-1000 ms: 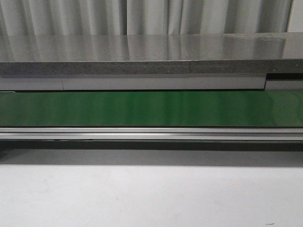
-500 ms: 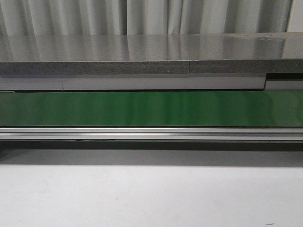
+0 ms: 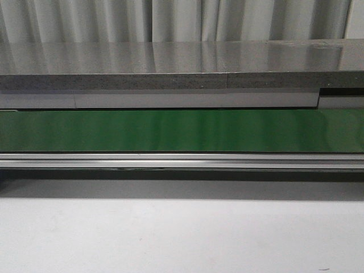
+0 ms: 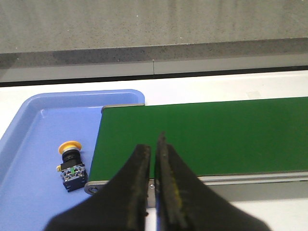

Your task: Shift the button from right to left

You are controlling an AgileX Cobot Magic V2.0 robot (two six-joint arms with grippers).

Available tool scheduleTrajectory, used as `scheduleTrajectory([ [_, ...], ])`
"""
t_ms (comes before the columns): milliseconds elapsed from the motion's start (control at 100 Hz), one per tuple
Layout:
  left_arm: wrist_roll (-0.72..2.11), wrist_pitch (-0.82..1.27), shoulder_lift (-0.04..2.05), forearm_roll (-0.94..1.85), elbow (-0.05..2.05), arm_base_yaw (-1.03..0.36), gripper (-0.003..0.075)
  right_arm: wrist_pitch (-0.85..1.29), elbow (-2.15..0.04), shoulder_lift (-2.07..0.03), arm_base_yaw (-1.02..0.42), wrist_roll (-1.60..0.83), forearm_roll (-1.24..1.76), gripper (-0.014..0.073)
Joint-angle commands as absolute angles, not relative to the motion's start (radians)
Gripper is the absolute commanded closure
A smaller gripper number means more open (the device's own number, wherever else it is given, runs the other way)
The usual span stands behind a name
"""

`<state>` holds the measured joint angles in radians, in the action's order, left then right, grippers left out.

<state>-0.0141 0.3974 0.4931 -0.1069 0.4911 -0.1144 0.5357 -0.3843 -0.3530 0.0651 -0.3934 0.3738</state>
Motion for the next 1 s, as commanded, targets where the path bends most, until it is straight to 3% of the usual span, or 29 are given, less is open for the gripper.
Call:
scheduleTrajectory([
  [0, -0.015, 0.306, 0.497, -0.099, 0.519, -0.121, 0.0715, 0.461, -0.409, -0.358, 0.069, -0.389, 0.391, 0.0662],
  [180, -0.015, 0.247, 0.486, -0.104, 0.492, -0.121, 0.0715, 0.461, -0.409, -0.358, 0.069, -0.389, 0.391, 0.0662],
  [500, -0.015, -0.14, 0.343, -0.104, 0.234, -0.121, 0.0715, 0.461, -0.409, -0.358, 0.069, -0.389, 0.391, 0.0662],
  [990, -0.101, -0.139, 0.07, -0.104, -0.015, -0.095, 0.0715, 0.461, -0.409, -0.358, 0.069, -0.389, 0.391, 0.0662],
])
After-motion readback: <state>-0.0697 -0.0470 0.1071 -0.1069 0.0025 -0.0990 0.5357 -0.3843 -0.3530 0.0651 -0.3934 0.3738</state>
